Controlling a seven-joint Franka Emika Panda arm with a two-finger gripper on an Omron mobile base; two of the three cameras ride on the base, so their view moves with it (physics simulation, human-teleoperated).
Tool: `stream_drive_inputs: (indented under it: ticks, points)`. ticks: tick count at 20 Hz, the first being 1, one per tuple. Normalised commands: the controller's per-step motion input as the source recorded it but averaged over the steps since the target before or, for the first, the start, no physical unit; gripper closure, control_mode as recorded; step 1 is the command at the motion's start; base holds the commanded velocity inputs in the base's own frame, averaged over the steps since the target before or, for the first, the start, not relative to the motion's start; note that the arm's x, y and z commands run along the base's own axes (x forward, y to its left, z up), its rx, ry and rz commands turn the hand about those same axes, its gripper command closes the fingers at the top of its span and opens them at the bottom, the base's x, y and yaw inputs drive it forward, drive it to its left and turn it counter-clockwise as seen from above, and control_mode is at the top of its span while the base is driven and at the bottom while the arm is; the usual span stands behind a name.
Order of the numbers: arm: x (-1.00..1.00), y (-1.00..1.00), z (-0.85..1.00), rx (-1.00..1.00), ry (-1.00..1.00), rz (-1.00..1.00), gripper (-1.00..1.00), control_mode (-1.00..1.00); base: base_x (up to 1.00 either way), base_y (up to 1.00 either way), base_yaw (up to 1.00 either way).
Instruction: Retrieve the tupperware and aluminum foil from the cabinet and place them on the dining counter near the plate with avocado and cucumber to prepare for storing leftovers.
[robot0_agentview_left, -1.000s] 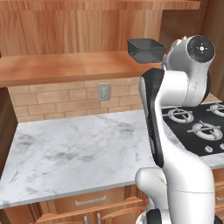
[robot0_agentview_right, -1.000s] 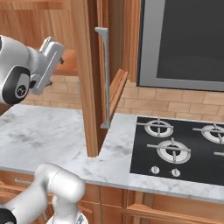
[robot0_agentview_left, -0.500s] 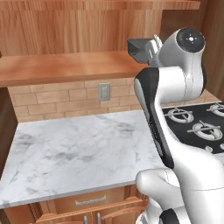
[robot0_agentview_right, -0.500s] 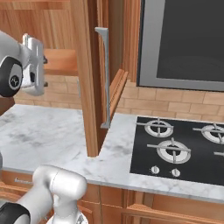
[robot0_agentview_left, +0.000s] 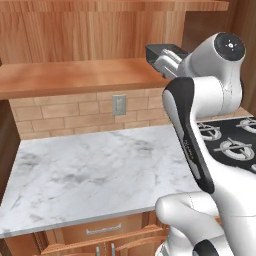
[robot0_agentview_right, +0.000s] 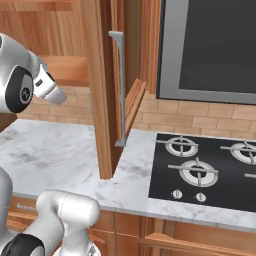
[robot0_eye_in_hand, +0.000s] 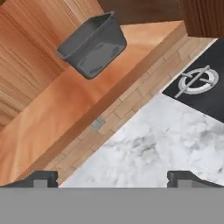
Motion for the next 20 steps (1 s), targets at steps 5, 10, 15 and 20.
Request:
stream_drive_inputs:
  ticks: [5,10,15,20]
  points:
    - [0.00,0.00,0.11,-0.57,0.00,0.42,-1.00,-1.00,0.00,0.00,0.00]
    - [0.06,0.00,0.27,-0.44,0.03,0.26,-1.00,-1.00,0.00,0.00,0.00]
    - [0.40,0.00,0.04,-0.15,0.00,0.03,-1.00,-1.00,0.00,0.00,0.00]
    - [0.56,0.00,-0.01,-0.05,0.00,0.00,-1.00,-1.00,0.00,0.00,0.00]
